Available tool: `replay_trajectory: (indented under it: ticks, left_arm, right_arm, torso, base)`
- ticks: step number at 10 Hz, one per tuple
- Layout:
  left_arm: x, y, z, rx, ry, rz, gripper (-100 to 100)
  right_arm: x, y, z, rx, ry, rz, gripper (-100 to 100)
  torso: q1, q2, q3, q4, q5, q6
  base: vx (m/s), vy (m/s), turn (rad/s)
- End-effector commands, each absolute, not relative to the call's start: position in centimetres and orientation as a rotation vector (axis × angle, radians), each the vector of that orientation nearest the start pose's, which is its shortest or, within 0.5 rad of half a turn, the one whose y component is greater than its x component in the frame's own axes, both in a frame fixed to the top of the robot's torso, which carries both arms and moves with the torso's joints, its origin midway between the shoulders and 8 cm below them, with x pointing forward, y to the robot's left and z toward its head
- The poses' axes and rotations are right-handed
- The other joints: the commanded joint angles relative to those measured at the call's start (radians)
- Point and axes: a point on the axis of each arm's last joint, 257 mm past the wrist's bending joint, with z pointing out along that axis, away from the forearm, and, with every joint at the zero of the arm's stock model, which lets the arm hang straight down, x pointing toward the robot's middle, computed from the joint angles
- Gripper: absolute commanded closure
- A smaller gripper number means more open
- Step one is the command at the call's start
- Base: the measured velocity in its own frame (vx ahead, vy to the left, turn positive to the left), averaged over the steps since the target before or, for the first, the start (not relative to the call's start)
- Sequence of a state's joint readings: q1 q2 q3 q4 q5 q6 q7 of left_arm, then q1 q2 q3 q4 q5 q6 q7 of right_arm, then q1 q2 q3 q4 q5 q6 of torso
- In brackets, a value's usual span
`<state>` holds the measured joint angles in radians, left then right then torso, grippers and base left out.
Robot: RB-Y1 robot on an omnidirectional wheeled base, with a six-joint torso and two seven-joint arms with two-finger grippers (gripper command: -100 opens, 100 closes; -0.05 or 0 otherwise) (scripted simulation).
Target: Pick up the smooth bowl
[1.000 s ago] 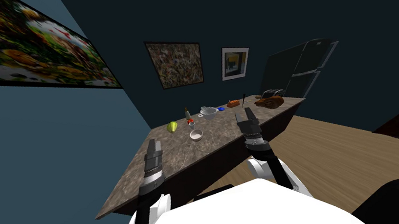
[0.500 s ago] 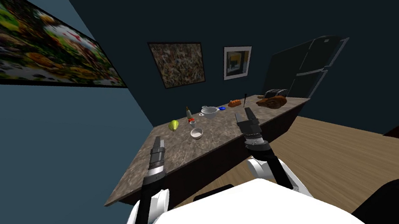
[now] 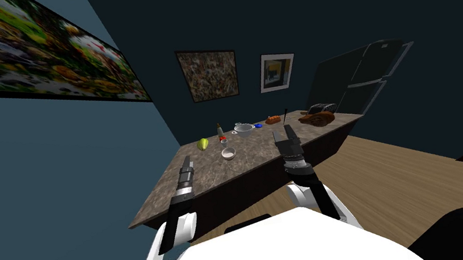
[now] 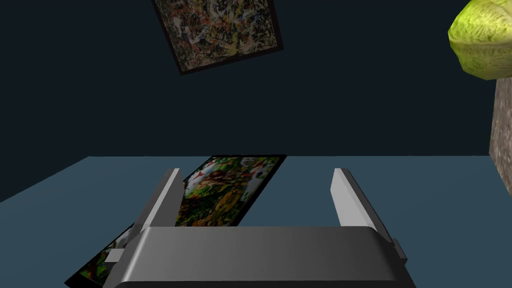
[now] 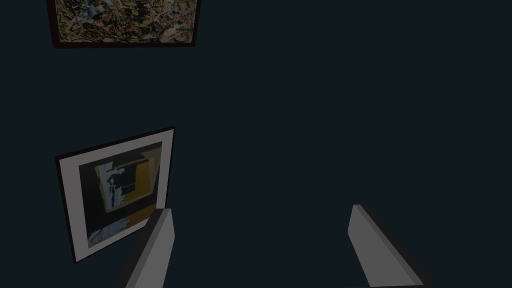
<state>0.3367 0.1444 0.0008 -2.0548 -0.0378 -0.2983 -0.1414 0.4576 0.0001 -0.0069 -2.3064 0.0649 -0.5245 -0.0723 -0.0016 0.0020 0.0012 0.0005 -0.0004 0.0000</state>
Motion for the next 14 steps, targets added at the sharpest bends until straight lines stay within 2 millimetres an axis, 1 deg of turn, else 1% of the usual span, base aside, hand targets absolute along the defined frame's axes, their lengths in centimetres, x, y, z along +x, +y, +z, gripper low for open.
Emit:
replay_trajectory:
  ticks: [1,2,3,4,5,6,7,9,10,12,13,14]
  left_arm:
    - [44.6,27.3,-7.6,-0.696,1.017,-1.090,-100]
    - [44.8,27.4,-8.0,-0.710,1.031,-1.082,-100]
    - [46.3,27.6,-8.6,-0.729,1.054,-1.080,-100]
    - [46.5,27.8,-9.3,-0.748,1.073,-1.069,-100]
    - [47.9,28.0,-10.0,-0.769,1.097,-1.065,-100]
    - [48.2,28.1,-10.6,-0.789,1.117,-1.053,-100]
    - [49.5,28.5,-11.4,-0.810,1.140,-1.047,-100]
    - [49.8,28.5,-12.0,-0.832,1.163,-1.035,-100]
    - [51.2,28.8,-12.7,-0.853,1.186,-1.028,-100]
    - [51.5,28.9,-13.5,-0.877,1.210,-1.014,-100]
    - [52.9,29.3,-14.3,-0.903,1.237,-1.002,-100]
    - [53.0,29.3,-14.7,-0.918,1.253,-0.993,-100]
  right_arm:
    - [33.7,-26.6,5.4,0.570,0.571,1.357,0]
    - [33.7,-26.6,5.4,0.570,0.571,1.357,0]
    - [33.7,-26.6,5.4,0.570,0.571,1.357,0]
    - [33.7,-26.6,5.4,0.570,0.571,1.357,0]
    - [33.7,-26.6,5.4,0.570,0.571,1.357,0]
    - [33.7,-26.6,5.4,0.570,0.571,1.357,0]
    - [33.7,-26.6,5.4,0.570,0.571,1.357,0]
    - [33.7,-26.6,5.4,0.570,0.571,1.357,0]
    - [33.7,-26.6,5.4,0.570,0.571,1.357,0]
    - [33.7,-26.6,5.4,0.570,0.571,1.357,0]
    - [33.7,-26.6,5.4,0.570,0.571,1.357,0]
    - [33.7,-26.6,5.4,0.570,0.571,1.357,0]
  torso:
    - [0.000,0.000,0.000,0.000,0.000,0.000]
    - [0.000,0.000,0.000,0.000,0.000,0.000]
    - [0.000,0.000,0.000,0.000,0.000,0.000]
    - [0.000,0.000,0.000,0.000,0.000,0.000]
    - [0.000,0.000,0.000,0.000,0.000,0.000]
    - [0.000,0.000,0.000,0.000,0.000,0.000]
    - [0.000,0.000,0.000,0.000,0.000,0.000]
    - [-0.001,0.001,0.000,0.000,0.000,0.000]
    - [0.000,0.000,0.000,0.000,0.000,0.000]
    - [0.000,0.000,0.000,0.000,0.000,0.000]
    - [0.000,-0.001,0.000,0.000,0.000,0.000]
    - [0.000,0.000,0.000,0.000,0.000,0.000]
  base:
    - [-0.047,-0.026,0.072]
    - [-0.041,-0.022,0.032]
    - [-0.046,-0.020,0.053]
    - [-0.039,-0.023,0.033]
    - [-0.043,-0.029,0.078]
    - [-0.044,-0.029,0.038]
    - [-0.051,-0.038,0.067]
    - [-0.035,-0.025,0.013]
    - [-0.030,-0.023,0.059]
    - [-0.028,-0.021,0.019]
    - [-0.042,-0.022,0.058]
    - [-0.036,-0.034,0.036]
